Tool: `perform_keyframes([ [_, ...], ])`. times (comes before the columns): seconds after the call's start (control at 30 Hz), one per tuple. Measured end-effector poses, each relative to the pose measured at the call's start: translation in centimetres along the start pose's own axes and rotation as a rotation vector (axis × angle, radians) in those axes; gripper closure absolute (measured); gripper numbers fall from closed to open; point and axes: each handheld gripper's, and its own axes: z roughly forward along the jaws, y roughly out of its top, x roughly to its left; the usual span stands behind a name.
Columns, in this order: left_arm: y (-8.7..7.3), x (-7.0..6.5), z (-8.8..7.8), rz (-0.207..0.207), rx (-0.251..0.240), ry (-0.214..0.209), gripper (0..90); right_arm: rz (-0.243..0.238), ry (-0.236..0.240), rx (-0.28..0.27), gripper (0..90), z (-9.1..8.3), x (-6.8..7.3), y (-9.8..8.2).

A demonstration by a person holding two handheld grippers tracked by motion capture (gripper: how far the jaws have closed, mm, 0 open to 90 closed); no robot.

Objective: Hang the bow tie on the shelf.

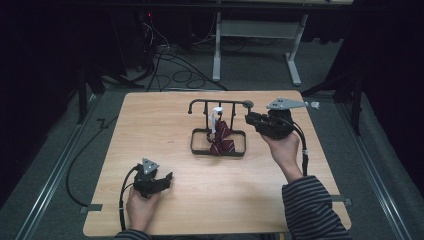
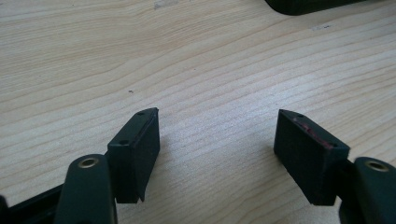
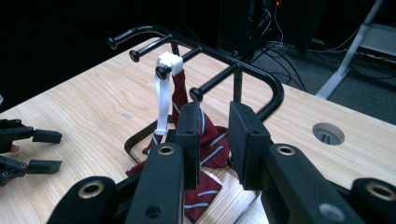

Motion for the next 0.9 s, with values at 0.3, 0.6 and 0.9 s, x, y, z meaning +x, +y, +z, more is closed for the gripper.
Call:
perform_keyframes([
  [0.3,0.0,0.0,0.0,0.000,0.000,0.000,31.8,0.022,-0.006,-0.003,74.3,-1.3,-0.5,-1.3],
  [0.6,0.0,0.0,0.0,0.000,0.000,0.000,31.7,0.054,-0.008,-0.014,73.5,-2.6,-1.2,-2.7],
  [0.9,0.0,0.0,0.0,0.000,0.000,0.000,31.7,0.089,-0.017,-0.029,73.3,-4.0,-1.7,-4.2],
])
